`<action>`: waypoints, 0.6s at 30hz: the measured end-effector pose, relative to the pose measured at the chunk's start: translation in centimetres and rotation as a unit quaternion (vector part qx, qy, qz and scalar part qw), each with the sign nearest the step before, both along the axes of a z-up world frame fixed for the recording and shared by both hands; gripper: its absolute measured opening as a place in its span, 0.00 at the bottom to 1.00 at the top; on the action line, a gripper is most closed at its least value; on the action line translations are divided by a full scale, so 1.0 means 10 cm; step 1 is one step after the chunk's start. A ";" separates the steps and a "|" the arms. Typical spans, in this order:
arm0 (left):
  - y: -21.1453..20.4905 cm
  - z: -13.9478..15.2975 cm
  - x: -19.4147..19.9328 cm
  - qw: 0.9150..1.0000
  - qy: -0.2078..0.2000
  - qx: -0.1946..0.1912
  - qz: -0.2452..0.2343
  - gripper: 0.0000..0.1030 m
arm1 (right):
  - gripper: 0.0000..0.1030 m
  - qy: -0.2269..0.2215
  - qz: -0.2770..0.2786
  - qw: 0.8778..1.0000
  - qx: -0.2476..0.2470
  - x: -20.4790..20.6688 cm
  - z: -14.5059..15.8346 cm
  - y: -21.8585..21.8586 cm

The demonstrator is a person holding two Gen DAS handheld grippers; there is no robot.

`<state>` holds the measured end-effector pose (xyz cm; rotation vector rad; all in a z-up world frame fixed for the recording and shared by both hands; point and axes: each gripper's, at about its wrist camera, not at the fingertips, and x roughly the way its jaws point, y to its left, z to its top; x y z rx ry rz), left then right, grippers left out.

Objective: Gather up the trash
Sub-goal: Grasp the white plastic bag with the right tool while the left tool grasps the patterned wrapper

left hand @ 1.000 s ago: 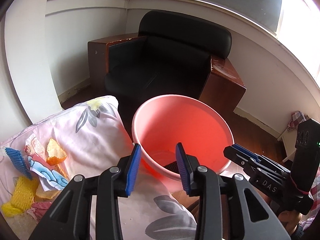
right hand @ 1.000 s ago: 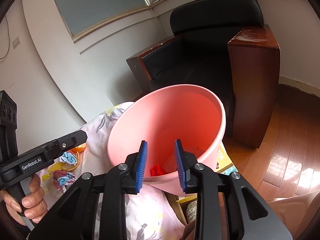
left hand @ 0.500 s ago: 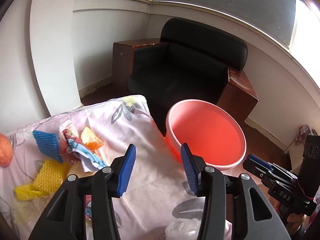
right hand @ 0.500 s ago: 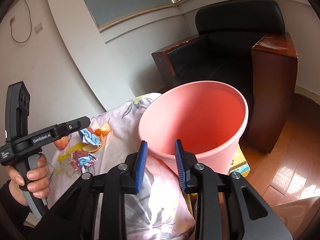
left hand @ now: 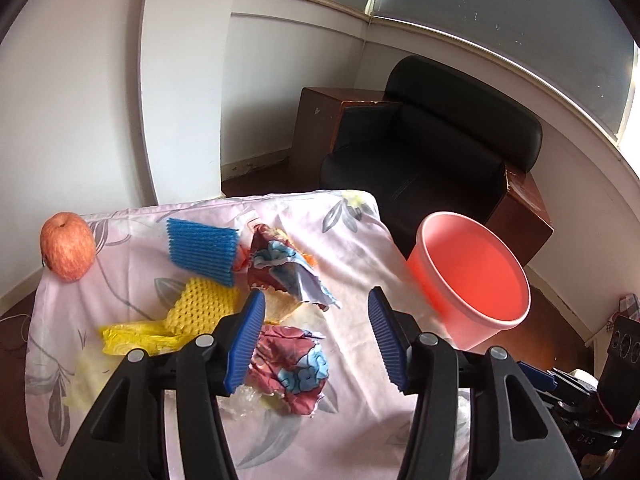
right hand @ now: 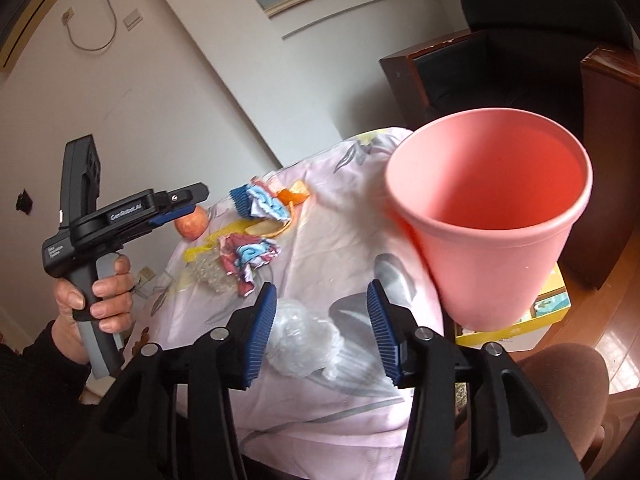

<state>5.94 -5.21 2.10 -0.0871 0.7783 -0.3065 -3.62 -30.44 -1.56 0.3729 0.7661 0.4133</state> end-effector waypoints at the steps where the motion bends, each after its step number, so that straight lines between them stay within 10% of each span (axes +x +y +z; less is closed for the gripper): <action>1: 0.04 -0.01 -0.01 1.000 0.001 0.000 0.004 0.51 | 0.48 0.003 0.011 1.000 -0.006 0.00 0.00 0.07; 18: 0.52 -0.30 -0.18 0.999 0.031 0.007 0.028 0.56 | 0.48 0.036 0.060 0.994 -0.089 0.13 -0.15 0.54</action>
